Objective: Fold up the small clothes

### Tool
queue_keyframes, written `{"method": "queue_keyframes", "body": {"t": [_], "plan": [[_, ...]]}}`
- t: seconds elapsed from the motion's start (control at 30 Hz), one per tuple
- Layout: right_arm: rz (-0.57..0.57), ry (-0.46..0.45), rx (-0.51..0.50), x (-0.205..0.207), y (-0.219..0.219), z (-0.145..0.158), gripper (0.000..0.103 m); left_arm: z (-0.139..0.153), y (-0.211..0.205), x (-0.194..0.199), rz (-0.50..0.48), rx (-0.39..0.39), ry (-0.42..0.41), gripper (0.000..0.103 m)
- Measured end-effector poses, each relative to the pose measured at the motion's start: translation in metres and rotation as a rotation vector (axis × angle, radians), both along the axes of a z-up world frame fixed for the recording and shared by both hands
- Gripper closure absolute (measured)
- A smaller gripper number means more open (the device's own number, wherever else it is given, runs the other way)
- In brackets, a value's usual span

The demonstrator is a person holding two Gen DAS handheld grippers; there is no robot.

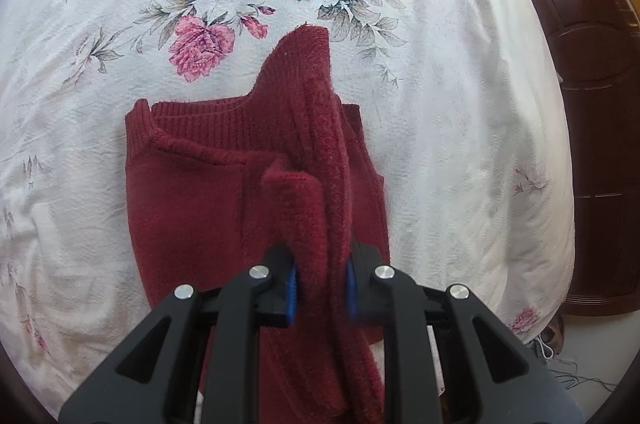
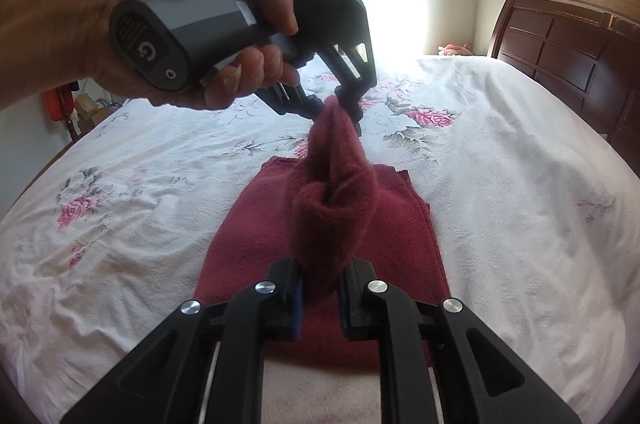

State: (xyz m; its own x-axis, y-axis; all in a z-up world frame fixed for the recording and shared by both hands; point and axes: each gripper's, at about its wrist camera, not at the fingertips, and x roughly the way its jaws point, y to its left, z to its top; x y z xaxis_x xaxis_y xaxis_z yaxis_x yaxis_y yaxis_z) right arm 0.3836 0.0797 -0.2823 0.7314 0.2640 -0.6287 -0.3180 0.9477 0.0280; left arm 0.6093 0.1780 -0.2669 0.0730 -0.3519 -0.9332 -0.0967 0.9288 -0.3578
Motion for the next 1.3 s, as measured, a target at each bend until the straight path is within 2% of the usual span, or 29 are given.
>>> {"method": "queue_keyframes", "body": {"t": [0.37,0.53,0.8,1.0,1.1,1.13,1.17,1.2,1.27,1.3], "plan": [[-0.061,0.05,0.056,0.008,-0.032,-0.021,0.09,-0.027,-0.039,0.005,-0.025,0.092,0.012,0.087],[-0.073,0.079,0.111,0.009,-0.048,-0.032,0.09,-0.035,-0.061,0.006,-0.045,0.171,0.009,0.087],[-0.089,0.125,0.173,0.014,-0.071,-0.047,0.09,-0.048,-0.086,0.009,-0.042,0.249,0.001,0.087],[-0.087,0.166,0.213,0.018,-0.086,-0.059,0.09,-0.061,-0.098,0.007,-0.03,0.271,-0.005,0.087],[-0.072,0.206,0.275,0.022,-0.096,-0.067,0.09,-0.064,-0.102,0.007,-0.02,0.283,-0.016,0.086],[-0.065,0.225,0.308,0.024,-0.1,-0.07,0.09,-0.065,-0.103,0.007,-0.015,0.27,-0.026,0.083],[-0.062,0.247,0.349,0.026,-0.106,-0.072,0.09,-0.065,-0.103,0.005,-0.006,0.238,-0.041,0.075],[-0.059,0.27,0.388,0.029,-0.112,-0.076,0.09,-0.065,-0.101,0.005,0.003,0.186,-0.057,0.059],[-0.055,0.321,0.437,0.036,-0.121,-0.084,0.09,-0.065,-0.092,0.004,0.041,0.024,-0.078,0.039],[-0.043,0.348,0.448,0.04,-0.124,-0.087,0.089,-0.065,-0.084,0.003,0.069,-0.04,-0.085,0.034]]}}
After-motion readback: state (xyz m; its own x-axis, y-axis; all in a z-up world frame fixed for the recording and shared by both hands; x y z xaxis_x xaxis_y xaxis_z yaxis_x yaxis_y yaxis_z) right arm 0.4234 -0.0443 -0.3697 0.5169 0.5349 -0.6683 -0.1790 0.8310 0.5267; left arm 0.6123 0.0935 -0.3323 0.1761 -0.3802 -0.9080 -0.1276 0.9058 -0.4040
